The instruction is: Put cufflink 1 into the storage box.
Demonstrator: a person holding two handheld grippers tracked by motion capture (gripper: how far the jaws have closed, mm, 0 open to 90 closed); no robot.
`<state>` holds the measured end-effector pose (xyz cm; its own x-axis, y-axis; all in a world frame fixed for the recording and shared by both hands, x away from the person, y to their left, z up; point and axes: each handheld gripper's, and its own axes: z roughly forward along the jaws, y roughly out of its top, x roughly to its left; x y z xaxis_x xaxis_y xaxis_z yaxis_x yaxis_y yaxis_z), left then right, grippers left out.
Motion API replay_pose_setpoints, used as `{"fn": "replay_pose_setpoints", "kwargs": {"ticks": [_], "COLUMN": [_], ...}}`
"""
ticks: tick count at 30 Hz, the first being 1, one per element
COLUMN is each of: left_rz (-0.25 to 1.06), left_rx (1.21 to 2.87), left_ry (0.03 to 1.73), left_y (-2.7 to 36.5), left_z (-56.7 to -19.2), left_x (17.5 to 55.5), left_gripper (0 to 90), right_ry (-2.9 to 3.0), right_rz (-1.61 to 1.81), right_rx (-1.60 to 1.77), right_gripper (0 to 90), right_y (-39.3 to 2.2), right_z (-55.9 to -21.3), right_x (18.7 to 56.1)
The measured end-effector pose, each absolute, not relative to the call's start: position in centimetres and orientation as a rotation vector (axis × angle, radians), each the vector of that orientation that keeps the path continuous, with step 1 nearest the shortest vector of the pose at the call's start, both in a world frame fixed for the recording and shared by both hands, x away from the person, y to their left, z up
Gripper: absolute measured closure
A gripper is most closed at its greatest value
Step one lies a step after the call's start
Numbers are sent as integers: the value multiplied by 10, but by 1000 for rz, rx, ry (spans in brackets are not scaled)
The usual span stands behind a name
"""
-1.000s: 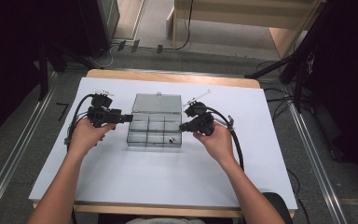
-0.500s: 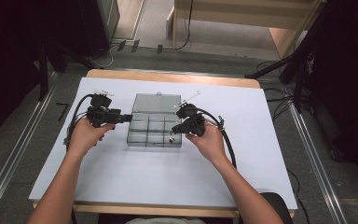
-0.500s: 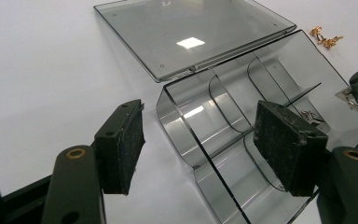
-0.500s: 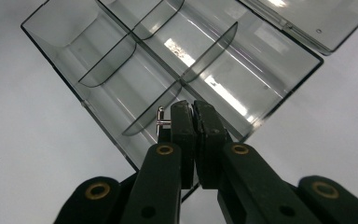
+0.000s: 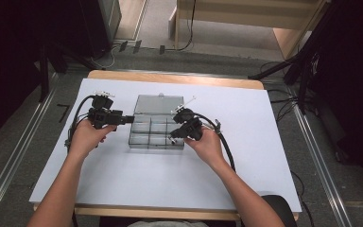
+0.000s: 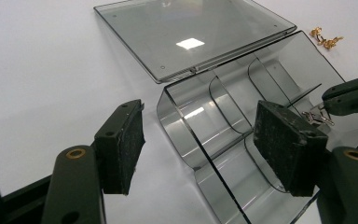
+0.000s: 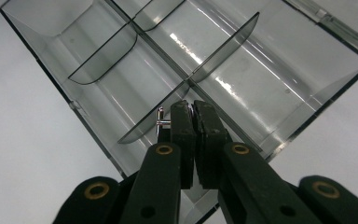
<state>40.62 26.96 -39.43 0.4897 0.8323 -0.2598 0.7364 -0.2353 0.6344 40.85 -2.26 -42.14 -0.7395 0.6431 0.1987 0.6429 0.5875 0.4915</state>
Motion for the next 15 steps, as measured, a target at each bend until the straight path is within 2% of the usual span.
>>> {"fn": "replay_pose_setpoints", "kwargs": {"ticks": [15], "left_rz": [170], "left_rx": [2022], "left_ry": [1285], "left_y": [269], "left_z": [-395], "left_x": [407], "left_gripper": [342], "right_ry": [2826], "right_rz": [821], "right_rx": [1099], "right_gripper": [885], "right_y": [-15], "right_z": [-433], "right_x": [408]}}
